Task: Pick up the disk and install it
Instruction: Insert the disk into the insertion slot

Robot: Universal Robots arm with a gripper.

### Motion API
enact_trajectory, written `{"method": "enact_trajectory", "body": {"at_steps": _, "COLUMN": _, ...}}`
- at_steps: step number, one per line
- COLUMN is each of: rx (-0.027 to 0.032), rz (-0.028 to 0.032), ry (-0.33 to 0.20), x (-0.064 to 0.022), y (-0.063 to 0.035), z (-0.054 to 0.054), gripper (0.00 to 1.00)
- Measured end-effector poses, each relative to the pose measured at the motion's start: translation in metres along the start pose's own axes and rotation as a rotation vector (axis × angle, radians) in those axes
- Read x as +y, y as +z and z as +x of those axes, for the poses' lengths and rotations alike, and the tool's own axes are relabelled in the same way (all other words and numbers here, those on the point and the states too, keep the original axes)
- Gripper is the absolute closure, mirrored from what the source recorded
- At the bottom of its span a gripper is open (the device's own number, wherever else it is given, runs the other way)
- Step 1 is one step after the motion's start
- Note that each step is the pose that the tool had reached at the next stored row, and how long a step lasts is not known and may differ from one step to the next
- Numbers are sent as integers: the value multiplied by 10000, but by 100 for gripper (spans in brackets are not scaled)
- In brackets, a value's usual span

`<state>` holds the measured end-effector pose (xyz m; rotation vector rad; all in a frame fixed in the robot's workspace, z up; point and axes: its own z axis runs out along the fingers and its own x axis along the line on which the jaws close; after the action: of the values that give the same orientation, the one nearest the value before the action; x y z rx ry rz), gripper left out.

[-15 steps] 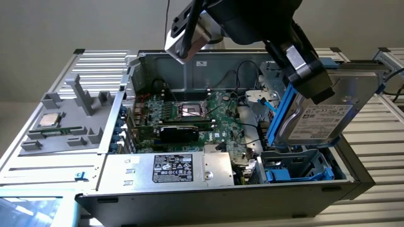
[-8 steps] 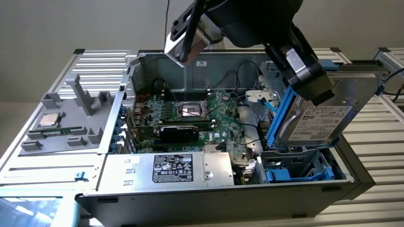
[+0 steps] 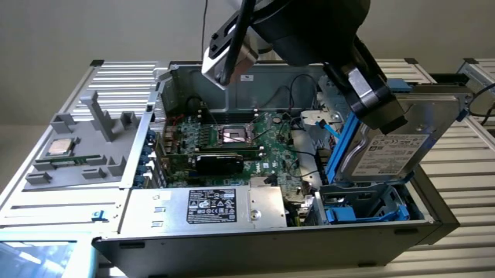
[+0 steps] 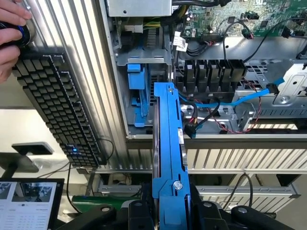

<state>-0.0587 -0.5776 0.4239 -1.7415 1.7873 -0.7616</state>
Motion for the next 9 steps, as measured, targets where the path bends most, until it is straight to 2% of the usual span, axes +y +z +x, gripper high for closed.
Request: {"method": "enact_trajectory", "body": {"at_steps": 9, "rx": -31, "rz": 29, "ry": -29, "x": 65, "y": 60, "z": 47, "gripper": 62}}
